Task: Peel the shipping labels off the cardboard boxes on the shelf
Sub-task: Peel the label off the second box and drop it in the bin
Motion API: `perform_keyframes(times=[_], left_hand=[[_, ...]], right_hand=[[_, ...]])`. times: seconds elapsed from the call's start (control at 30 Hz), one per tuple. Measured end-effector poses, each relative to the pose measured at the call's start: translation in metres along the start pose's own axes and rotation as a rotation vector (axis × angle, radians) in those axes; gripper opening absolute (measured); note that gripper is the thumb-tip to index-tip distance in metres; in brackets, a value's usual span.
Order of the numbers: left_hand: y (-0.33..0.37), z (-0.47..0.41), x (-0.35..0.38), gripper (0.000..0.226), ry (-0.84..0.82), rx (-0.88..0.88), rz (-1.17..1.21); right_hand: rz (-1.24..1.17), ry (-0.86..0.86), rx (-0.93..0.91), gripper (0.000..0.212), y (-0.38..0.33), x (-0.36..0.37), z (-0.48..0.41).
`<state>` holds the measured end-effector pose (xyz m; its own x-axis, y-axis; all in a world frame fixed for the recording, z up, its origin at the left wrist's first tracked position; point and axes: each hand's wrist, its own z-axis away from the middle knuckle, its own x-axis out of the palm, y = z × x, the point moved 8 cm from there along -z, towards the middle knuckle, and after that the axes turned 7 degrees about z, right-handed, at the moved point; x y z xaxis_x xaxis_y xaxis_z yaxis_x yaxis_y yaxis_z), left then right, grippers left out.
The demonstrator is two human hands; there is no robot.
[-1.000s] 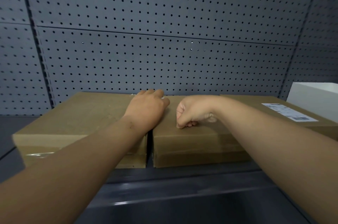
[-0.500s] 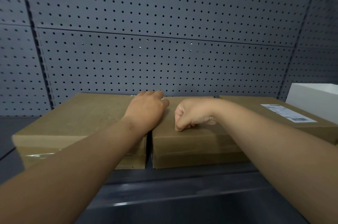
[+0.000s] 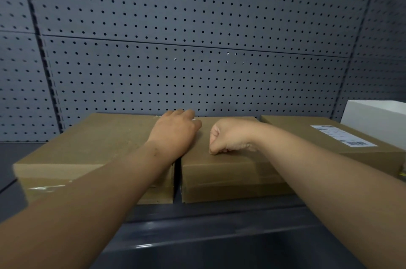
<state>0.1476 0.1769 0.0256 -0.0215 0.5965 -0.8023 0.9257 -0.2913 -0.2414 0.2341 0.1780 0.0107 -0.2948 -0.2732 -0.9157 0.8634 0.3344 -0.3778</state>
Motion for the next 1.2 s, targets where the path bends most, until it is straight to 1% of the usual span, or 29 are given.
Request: perform_keyframes(times=[0.07,0.1,0.13,0.17,0.23,0.27,0.3,0.33,0.4,0.43,0.47,0.57,0.6,0.63,0.7,0.73,0.77,0.87,0.93,1.0,1.03,1.13,1.2], left_hand=[[-0.001,0.000,-0.001,0.019,0.014,-0.006,-0.002],[-0.001,0.000,-0.001,0.019,0.017,-0.011,-0.006],[-0.002,0.000,-0.001,0.020,0.015,-0.018,-0.008],[-0.003,0.000,-0.001,0.019,0.012,-0.026,-0.006],[-0.004,0.001,-0.002,0.018,0.020,-0.040,-0.003],[-0.005,0.001,-0.003,0.017,0.026,-0.048,-0.005],[-0.006,0.001,-0.003,0.016,0.028,-0.057,-0.005],[-0.008,0.001,-0.003,0.016,0.025,-0.066,-0.002],[-0.009,0.002,-0.003,0.016,0.016,-0.076,0.002],[-0.009,0.002,-0.003,0.016,0.016,-0.077,0.004],[-0.009,0.002,-0.003,0.017,0.016,-0.079,0.007],[-0.010,0.003,-0.002,0.020,0.014,-0.089,0.006],[-0.009,0.003,-0.002,0.021,0.010,-0.092,0.006],[-0.009,0.003,-0.001,0.021,0.005,-0.094,0.007],[-0.009,0.003,-0.002,0.021,0.006,-0.100,0.002],[-0.010,0.003,-0.002,0.021,0.006,-0.105,-0.001],[-0.010,0.003,-0.003,0.022,0.003,-0.111,-0.001],[-0.011,0.003,-0.004,0.024,-0.001,-0.121,-0.001],[-0.010,0.004,-0.004,0.024,-0.004,-0.120,0.008],[-0.010,0.004,-0.003,0.023,-0.009,-0.119,0.010],[-0.011,0.004,-0.003,0.023,-0.008,-0.124,0.015],[-0.014,0.004,-0.002,0.023,-0.006,-0.143,0.031],[-0.013,0.004,-0.002,0.023,-0.009,-0.140,0.035]], right_hand=[[-0.001,0.009,-0.004,0.022,-0.001,-0.001,0.001],[0.001,-0.014,-0.013,0.022,-0.002,0.001,0.001],[0.008,-0.032,-0.010,0.020,-0.002,0.002,0.000],[0.026,-0.013,0.005,0.015,0.001,-0.001,0.000],[0.130,0.134,0.082,0.006,0.013,-0.015,-0.004],[0.166,0.210,0.119,0.011,0.018,-0.021,-0.004],[0.142,0.226,0.118,0.019,0.020,-0.020,-0.005],[0.085,0.194,0.078,0.021,0.017,-0.014,-0.007],[0.030,0.061,-0.031,0.010,0.004,0.001,-0.005],[0.031,0.021,-0.056,0.007,0.002,0.004,-0.004],[0.056,0.040,-0.038,0.008,0.006,0.000,-0.008],[0.166,0.235,0.146,0.024,0.035,-0.026,-0.018],[0.155,0.252,0.146,0.025,0.037,-0.026,-0.019],[0.133,0.232,0.097,0.022,0.031,-0.021,-0.021],[0.086,0.136,-0.020,0.016,0.011,-0.006,-0.020],[0.067,0.121,-0.031,0.015,0.008,-0.004,-0.021],[0.073,0.145,-0.008,0.016,0.012,-0.008,-0.027],[0.120,0.252,0.142,0.025,0.037,-0.027,-0.045],[0.142,0.225,0.091,0.023,0.028,-0.021,-0.047],[0.126,0.168,-0.005,0.013,0.012,-0.010,-0.048],[0.114,0.172,-0.009,0.013,0.013,-0.012,-0.053],[0.156,0.257,0.144,0.018,0.035,-0.030,-0.068],[0.179,0.253,0.130,0.019,0.030,-0.027,-0.071]])
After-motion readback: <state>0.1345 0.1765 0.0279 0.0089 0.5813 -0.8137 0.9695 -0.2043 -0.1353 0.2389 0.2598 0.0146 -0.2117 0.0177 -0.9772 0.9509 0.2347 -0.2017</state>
